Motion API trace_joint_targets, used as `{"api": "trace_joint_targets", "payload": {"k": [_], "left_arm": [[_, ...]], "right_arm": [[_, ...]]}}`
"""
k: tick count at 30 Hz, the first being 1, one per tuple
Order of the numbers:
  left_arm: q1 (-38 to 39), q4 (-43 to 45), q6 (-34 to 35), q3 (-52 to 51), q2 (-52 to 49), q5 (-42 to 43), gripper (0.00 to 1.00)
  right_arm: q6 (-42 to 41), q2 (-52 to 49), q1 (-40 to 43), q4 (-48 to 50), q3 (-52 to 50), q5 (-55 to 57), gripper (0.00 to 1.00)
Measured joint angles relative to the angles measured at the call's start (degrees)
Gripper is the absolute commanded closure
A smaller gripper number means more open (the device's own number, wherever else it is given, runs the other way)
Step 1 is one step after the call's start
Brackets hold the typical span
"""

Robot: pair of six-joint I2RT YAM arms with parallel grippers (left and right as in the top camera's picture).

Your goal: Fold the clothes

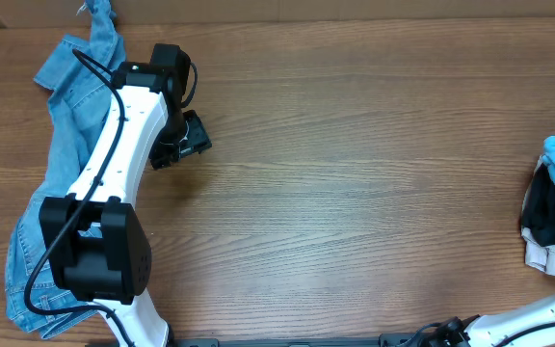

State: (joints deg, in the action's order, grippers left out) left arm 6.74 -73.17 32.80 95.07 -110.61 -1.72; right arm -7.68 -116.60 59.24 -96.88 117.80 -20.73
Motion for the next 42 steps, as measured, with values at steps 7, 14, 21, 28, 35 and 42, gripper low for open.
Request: {"api": "trace_joint_targets", "payload": {"k": [7, 14, 21, 28, 35, 42], "left_arm": [[0.00, 0.31, -0.20, 0.00, 0.00, 0.00, 0.34], [0.00, 0.33, -0.20, 0.00, 0.00, 0.00, 0.34], [0.00, 0.31, -0.20, 0.00, 0.00, 0.00, 0.34], [0.00, 0.35, -0.22, 0.00, 0.00, 0.00, 0.33], [0.00, 0.22, -0.24, 0.00, 0.00, 0.00, 0.34], [0.00, -0.04, -1.75, 0.17, 0.00, -0.04, 0.33]], "right_arm": [[-0.50, 7.63, 2.69, 0.28, 2.34, -1.31, 0.70], [9.42, 11.21, 2.47, 14.62, 1.29, -25.22, 0.96], [11.69, 9.03, 2.54, 35.54, -23.23, -31.78, 0.96], [5.51, 8.85, 4.90, 63.12, -51.74, -35.82, 0.93], [2.62, 9.46, 5.88, 60.70, -51.01, -44.81, 0.79], [2.58, 14.36, -1.66, 52.85, -37.44, -49.55, 0.64]]}}
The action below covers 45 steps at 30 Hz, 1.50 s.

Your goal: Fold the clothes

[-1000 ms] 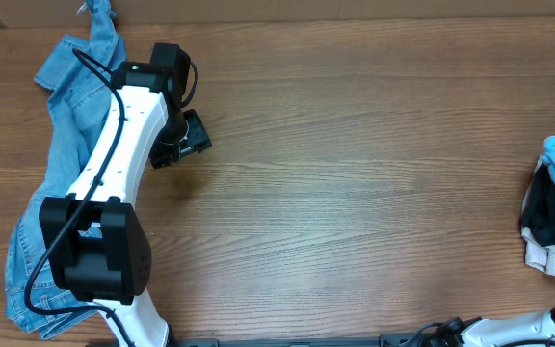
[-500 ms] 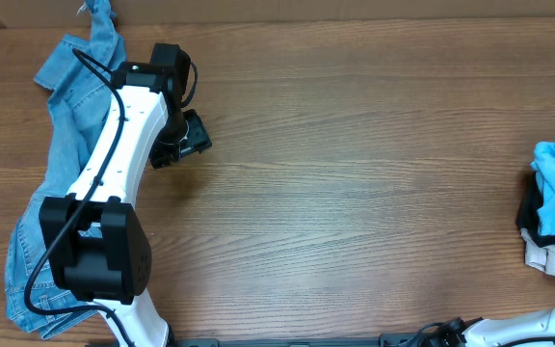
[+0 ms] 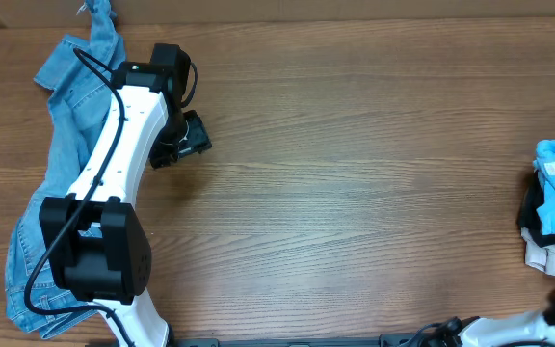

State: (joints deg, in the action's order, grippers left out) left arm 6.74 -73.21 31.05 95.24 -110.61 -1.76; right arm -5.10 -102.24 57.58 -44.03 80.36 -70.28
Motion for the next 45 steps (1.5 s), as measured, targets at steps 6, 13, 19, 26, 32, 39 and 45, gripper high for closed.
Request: {"api": "trace_joint_targets", "payload": {"k": [6, 13, 19, 26, 32, 39, 45], "left_arm": [[0.00, -1.53, -1.51, 5.40, 0.00, -0.46, 0.30], [0.00, -2.58, -2.16, 6.56, 0.00, -1.20, 0.00], [0.00, -4.39, -3.34, 6.56, 0.00, -1.95, 0.00], [0.20, -4.15, -4.46, 6.54, 5.77, -2.58, 0.00], [6.16, -3.76, -4.17, 5.29, 28.35, -8.55, 0.00], [6.95, 2.32, -2.51, -20.44, 57.66, -12.41, 0.00], [7.06, 2.27, -0.50, -34.51, 72.04, -15.41, 0.00]], "right_arm": [[3.54, 16.76, -22.69, -5.95, 7.08, 14.80, 0.57], [10.21, 15.28, -50.93, -9.31, 7.17, 44.94, 0.12], [10.67, 13.40, -59.84, -10.43, 7.17, 57.46, 0.00], [7.21, 17.33, -60.11, -16.52, 7.17, 61.31, 0.00], [6.14, 30.14, -59.91, -17.92, 2.99, 63.06, 0.00], [4.63, 45.09, -59.91, -16.94, -8.11, 64.72, 0.00], [3.54, 49.42, -59.91, -22.97, -10.47, 66.16, 0.00]]}}
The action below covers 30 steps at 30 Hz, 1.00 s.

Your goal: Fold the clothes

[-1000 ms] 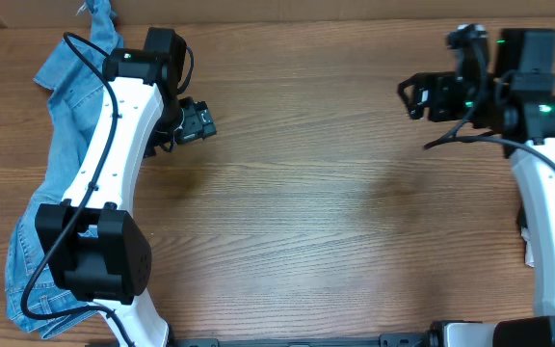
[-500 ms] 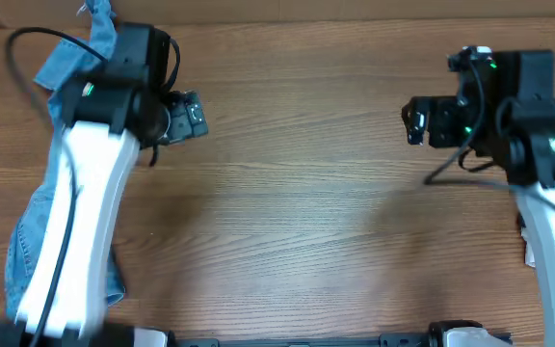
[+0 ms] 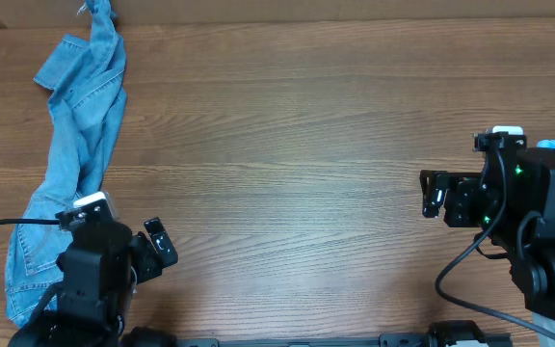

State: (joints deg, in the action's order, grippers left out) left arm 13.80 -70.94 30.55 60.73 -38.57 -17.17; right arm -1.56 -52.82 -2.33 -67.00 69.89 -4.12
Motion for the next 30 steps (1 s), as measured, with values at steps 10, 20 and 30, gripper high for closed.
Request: {"api": "trace_joint_targets", "payload": {"k": [10, 20, 30], "left_arm": [[0.00, -1.05, 0.83, -1.42, -0.44, -1.53, 0.00], [0.00, -1.07, 0.83, -1.42, -0.44, -1.53, 0.00], [0.00, -1.09, 0.83, -1.46, -0.44, -1.53, 0.00]], "right_arm": [[-0.17, -7.65, 0.00, -0.02, -0.13, 0.11, 0.00], [-0.17, -15.34, -0.02, 0.00, -0.26, 0.11, 0.00], [-0.13, 18.03, -0.44, -1.55, -0.68, 0.11, 0.00]]}}
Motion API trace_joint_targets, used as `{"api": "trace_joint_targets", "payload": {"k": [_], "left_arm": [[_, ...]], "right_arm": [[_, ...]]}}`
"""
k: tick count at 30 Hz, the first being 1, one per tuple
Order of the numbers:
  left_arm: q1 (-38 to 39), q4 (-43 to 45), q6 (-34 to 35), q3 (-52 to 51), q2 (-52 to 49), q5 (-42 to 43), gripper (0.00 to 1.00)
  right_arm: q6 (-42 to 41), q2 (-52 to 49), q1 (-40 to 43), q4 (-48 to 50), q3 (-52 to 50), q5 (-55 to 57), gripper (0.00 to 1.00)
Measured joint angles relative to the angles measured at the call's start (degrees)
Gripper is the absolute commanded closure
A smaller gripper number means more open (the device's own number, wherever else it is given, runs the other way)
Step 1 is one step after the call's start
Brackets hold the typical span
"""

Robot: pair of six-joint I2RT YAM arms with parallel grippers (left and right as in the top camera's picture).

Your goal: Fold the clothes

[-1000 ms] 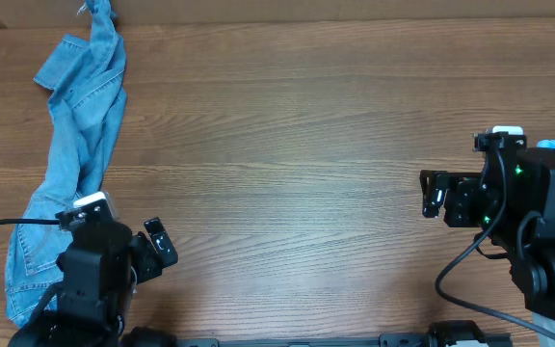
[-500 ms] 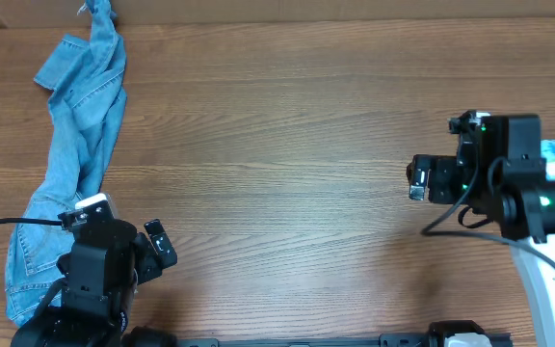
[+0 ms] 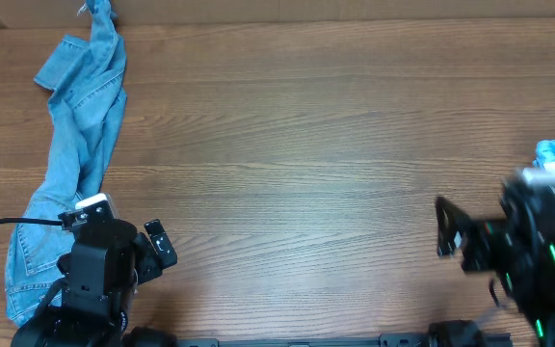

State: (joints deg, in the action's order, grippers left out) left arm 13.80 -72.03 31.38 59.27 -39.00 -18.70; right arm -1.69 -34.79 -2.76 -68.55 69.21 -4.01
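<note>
A blue denim garment [image 3: 77,135] lies crumpled in a long strip down the left side of the table, from the far edge to the front left. My left gripper [image 3: 165,243] sits low at the front left, just right of the denim's lower end. It is open and holds nothing. My right gripper [image 3: 443,229] is at the front right, blurred by motion, its fingers apart and empty. A light blue cloth shows at the right edge, behind the right arm.
The brown wooden table [image 3: 297,145] spreads between the two arms. The left arm's black cable [image 3: 8,226] runs across the lower denim. The right arm's body [image 3: 538,260] covers most of the clothes at the right edge.
The right arm has moved toward the front right corner and is now blurred, baring more of the light blue cloth. The left arm and the denim have hardly moved.
At first the left arm reached far over the denim, its gripper beside the garment's upper part, and a pile of clothes lay at the right edge. That held, the pile shifting slightly. Then both arms stood drawn back at the front. Now the right arm is lower still.
</note>
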Motion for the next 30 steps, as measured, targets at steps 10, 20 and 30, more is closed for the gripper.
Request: {"api": "trace_joint_targets", "payload": {"k": [10, 20, 30], "left_arm": [[0.00, 0.04, 0.00, -0.04, 0.00, -0.04, 0.00], [0.00, 0.02, 0.00, -0.07, 0.00, -0.22, 0.00], [0.00, 0.00, 0.00, -0.07, 0.00, -0.22, 0.00]], "right_arm": [[0.04, 22.38, 0.00, 12.98, -21.11, 0.39, 0.00], [0.07, 33.94, 0.00, 48.54, -53.79, -3.13, 0.00], [0.07, 33.99, 0.00, 66.38, -68.17, 0.31, 0.00]]}}
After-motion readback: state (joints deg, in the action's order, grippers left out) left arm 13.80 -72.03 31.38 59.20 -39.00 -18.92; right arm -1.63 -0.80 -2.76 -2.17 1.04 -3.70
